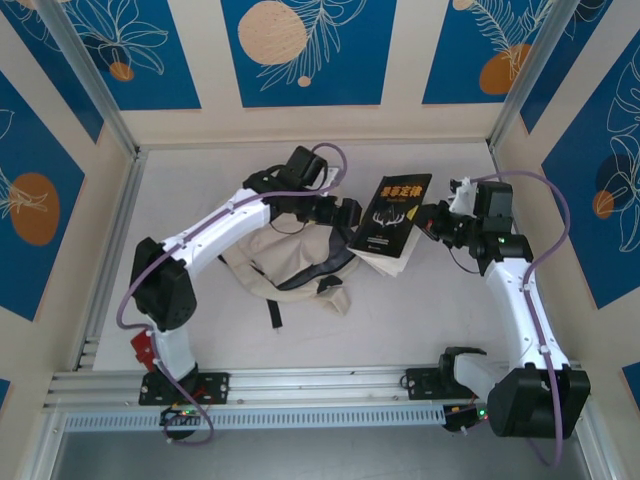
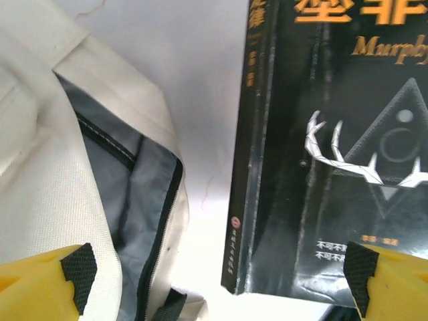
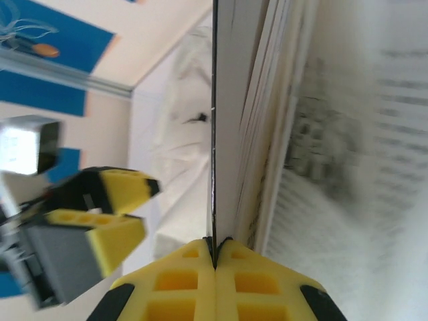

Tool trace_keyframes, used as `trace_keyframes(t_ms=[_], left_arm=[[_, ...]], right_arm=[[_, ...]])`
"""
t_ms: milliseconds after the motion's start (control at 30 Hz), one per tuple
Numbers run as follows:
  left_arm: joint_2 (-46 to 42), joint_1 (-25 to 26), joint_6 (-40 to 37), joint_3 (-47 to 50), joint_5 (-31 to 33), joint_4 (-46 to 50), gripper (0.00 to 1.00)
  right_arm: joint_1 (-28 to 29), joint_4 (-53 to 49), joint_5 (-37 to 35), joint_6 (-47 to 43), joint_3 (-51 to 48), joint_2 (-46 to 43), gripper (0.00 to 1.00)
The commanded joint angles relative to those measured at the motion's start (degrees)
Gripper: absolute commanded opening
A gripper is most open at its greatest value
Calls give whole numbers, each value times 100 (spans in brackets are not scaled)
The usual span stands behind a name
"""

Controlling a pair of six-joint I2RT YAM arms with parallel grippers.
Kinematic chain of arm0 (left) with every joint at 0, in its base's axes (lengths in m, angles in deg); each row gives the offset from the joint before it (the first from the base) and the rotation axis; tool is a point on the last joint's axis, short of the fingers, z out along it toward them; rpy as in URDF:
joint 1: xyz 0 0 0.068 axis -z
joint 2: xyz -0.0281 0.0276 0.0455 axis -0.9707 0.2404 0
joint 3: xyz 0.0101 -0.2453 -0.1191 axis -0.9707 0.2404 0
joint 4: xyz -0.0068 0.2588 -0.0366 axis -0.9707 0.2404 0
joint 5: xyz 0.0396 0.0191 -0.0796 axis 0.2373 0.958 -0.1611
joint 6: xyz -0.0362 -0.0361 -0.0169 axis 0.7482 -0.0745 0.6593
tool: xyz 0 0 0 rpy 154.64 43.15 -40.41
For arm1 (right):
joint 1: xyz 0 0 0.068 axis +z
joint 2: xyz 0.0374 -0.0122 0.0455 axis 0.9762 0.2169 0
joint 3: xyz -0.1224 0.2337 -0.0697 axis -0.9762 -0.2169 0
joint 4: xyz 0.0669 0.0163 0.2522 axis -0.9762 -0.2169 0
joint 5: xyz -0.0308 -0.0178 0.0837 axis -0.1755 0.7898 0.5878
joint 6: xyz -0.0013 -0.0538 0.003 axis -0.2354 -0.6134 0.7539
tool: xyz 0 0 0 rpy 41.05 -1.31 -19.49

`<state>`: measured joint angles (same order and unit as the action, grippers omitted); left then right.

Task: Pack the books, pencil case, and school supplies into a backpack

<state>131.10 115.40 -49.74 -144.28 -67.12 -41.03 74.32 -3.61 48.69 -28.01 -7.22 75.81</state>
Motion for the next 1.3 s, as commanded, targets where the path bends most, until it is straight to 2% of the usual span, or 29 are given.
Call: trace_keyframes(t_ms=[0, 167, 533, 833, 1267], left_arm=[[-588, -293, 585, 378, -982, -846, 98], [-913, -629, 1138, 931, -1825, -1627, 99], [-863, -1082, 2185, 1553, -2802, -2786, 99], [-620, -1145, 2342, 1640, -2851, -2685, 99], [-460, -1338, 1762, 1891, -1848, -2044, 99]], right_arm=[[102, 853, 1147, 181, 317, 57, 0], [284, 1245, 1636, 339, 482, 392, 0], [493, 2215, 2442, 928, 673, 853, 0], [762, 2625, 2677, 1208, 783, 1229, 0], [843, 1601, 1894, 667, 800, 2271, 0]])
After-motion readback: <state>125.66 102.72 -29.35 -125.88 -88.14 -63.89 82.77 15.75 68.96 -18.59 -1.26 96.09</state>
